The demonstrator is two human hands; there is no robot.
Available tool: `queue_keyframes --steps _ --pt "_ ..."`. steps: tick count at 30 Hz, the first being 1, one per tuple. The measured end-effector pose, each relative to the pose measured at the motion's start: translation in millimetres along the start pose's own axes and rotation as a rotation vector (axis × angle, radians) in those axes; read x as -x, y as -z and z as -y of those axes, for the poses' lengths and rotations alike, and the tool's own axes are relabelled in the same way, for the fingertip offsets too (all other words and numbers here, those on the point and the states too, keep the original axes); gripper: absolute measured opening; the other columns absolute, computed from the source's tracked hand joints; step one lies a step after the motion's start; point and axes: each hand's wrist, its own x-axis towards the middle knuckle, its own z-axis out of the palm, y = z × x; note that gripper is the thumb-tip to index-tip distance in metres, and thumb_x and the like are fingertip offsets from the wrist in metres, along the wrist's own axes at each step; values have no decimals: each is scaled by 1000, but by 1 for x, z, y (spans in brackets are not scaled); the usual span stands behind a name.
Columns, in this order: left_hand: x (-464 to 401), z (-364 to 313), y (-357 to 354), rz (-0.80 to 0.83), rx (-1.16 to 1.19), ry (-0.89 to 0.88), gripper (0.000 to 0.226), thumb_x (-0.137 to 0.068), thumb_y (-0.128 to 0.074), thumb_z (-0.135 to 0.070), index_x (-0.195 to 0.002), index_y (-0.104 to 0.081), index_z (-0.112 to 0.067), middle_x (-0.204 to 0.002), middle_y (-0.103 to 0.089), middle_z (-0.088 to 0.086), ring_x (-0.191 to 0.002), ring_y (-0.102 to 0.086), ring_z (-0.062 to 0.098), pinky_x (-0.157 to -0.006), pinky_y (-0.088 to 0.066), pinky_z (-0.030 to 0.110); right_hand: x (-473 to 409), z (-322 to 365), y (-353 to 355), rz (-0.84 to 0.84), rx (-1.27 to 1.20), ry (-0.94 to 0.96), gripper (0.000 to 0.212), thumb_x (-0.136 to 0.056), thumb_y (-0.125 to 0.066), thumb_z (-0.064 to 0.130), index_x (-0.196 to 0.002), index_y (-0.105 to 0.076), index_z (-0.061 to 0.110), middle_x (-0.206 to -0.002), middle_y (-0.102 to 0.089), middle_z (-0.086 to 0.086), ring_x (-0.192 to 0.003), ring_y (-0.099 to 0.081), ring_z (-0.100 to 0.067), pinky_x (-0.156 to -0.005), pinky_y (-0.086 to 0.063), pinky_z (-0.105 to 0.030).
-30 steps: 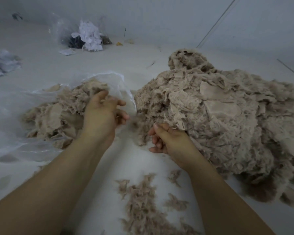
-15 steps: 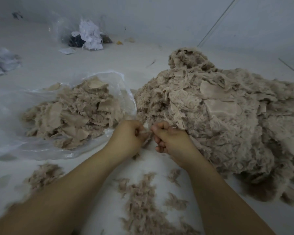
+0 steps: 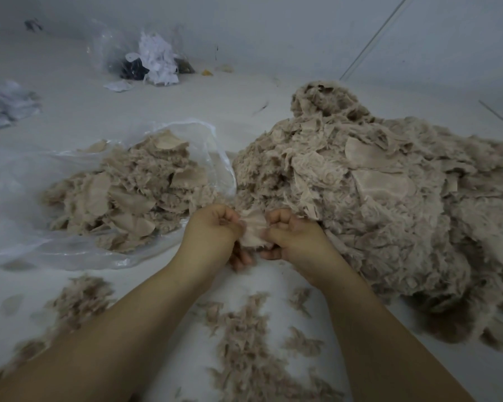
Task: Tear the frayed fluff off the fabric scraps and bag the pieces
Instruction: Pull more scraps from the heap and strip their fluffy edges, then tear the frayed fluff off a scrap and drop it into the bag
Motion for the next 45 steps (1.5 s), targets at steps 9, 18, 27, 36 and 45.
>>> queue_keyframes --steps 9,18,27,36,45 --pt "1 -4 2 39 -91 32 19 -94 -63 -15 -87 -56 1 -53 -55 16 -34 -44 21 -34 -28 21 -2 0 0 30 -7 -7 41 -92 -61 3 -63 -73 29 -55 -59 6 -52 -58 -3 -56 -54 -22" --pt "-3 -6 1 -17 106 48 30 -101 -53 -19 -78 -61 -2 -53 -55 15 -31 -40 20 -32 -27 20 2 2 -1 24 -1 11 18 -92 -66 12 -74 -69 12 -51 -55 -1 -49 -53 -7 -59 -56 -24" --pt "-2 -8 0 5 -27 -25 34 -101 -53 -18 -73 -61 -2 -45 -52 7 -30 -38 15 -32 -27 19 -1 -1 -3 26 -29 24 37 -95 -62 17 -59 -68 24 -54 -53 1 -47 -46 -4 -58 -56 -24" --pt "2 -4 -5 -22 -58 45 26 -104 -48 -17 -83 -56 -4 -52 -56 8 -34 -43 14 -33 -30 19 4 4 0 105 135 29 22 -85 -74 12 -67 -66 20 -67 -63 -5 -59 -59 -9 -59 -54 -24" --pt "-32 -29 41 -420 -401 -396 13 -95 -62 -14 -84 -66 -9 -63 -63 5 -53 -58 20 -53 -48 32 -2 -1 2 10 114 -6 39 -91 -59 5 -66 -74 30 -51 -52 15 -48 -48 2 -54 -49 -19"
